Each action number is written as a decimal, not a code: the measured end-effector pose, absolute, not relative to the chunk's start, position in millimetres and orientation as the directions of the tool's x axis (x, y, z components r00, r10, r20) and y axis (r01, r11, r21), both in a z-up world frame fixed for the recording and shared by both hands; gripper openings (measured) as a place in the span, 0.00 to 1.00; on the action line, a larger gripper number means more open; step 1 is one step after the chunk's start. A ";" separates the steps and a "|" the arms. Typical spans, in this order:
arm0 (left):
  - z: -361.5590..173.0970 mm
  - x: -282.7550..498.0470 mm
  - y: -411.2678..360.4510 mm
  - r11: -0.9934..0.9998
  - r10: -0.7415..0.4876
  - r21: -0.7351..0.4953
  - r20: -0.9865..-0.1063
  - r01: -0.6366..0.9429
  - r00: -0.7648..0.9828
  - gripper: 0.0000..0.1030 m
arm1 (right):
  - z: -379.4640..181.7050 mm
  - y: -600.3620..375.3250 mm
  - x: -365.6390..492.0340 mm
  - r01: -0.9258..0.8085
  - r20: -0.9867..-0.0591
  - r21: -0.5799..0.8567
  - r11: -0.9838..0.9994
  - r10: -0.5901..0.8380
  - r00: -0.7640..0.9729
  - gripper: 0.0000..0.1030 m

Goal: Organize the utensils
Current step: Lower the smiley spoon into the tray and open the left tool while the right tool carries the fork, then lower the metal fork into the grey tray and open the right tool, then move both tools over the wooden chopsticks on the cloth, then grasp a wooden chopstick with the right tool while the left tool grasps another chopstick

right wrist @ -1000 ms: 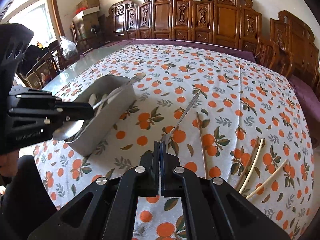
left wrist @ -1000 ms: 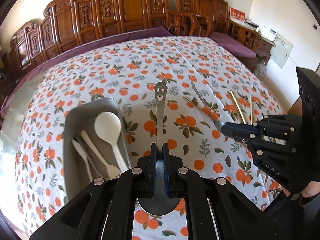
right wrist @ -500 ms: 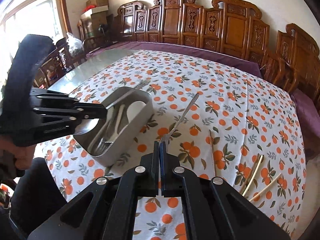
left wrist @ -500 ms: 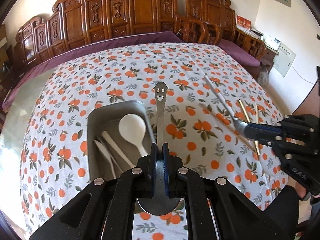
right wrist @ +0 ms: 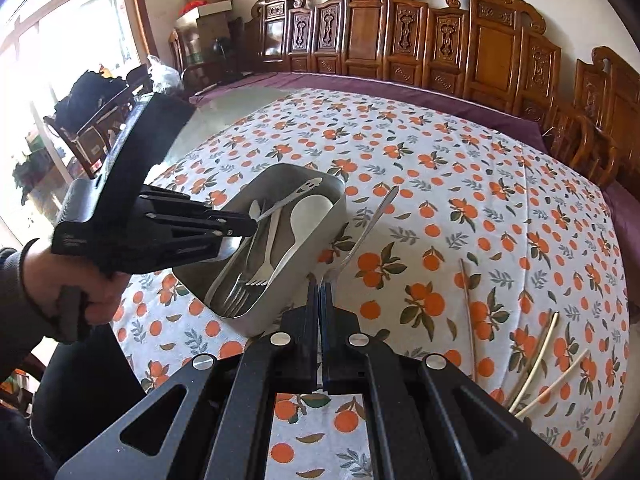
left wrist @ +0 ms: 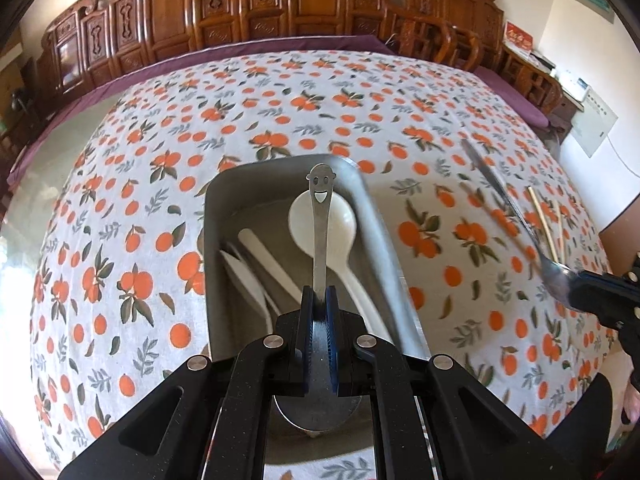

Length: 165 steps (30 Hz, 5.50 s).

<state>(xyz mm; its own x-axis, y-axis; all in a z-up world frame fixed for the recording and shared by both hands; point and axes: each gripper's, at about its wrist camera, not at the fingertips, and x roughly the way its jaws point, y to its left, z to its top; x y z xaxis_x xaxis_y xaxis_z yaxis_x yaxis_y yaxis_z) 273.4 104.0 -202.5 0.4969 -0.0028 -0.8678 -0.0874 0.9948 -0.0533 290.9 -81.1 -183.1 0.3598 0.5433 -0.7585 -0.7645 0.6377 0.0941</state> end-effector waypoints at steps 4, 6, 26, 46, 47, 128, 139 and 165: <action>-212.9 277.8 110.1 0.993 -0.001 -0.057 -0.876 -0.102 0.483 0.05 | -187.6 -77.1 290.2 -0.770 -0.764 0.099 0.631 0.544 0.348 0.02; -218.4 279.8 110.9 0.992 -0.001 -0.059 -0.881 -0.109 0.474 0.05 | -189.7 -76.4 290.9 -0.770 -0.765 0.104 0.629 0.545 0.342 0.02; -210.0 269.3 116.7 0.988 -0.022 -0.094 -0.871 -0.122 0.491 0.05 | -198.0 -59.6 285.3 -0.778 -0.775 0.120 0.617 0.548 0.315 0.02; -158.8 192.3 167.1 0.980 0.034 -0.088 -0.812 -0.179 0.583 0.05 | -211.4 34.5 284.8 -0.833 -0.782 0.131 0.537 0.573 0.247 0.02; -158.1 190.2 169.3 0.979 0.036 -0.087 -0.811 -0.182 0.584 0.05 | -213.8 39.6 285.8 -0.834 -0.784 0.130 0.536 0.571 0.244 0.02; -167.8 240.6 -20.1 0.995 -0.101 -0.070 -0.816 0.076 0.569 0.72 | -277.0 -269.1 379.4 -0.299 -0.857 0.082 0.951 0.220 0.466 0.41; -181.4 253.2 -58.1 0.989 -0.123 -0.061 -0.839 0.134 0.530 0.72 | -288.9 -275.7 383.0 -0.277 -0.878 0.079 0.958 0.198 0.435 0.20; -240.2 343.9 -122.2 0.992 -0.091 -0.042 -0.893 0.121 0.441 0.63 | -289.7 -308.8 360.5 -0.337 -0.854 0.109 0.935 0.261 0.450 0.05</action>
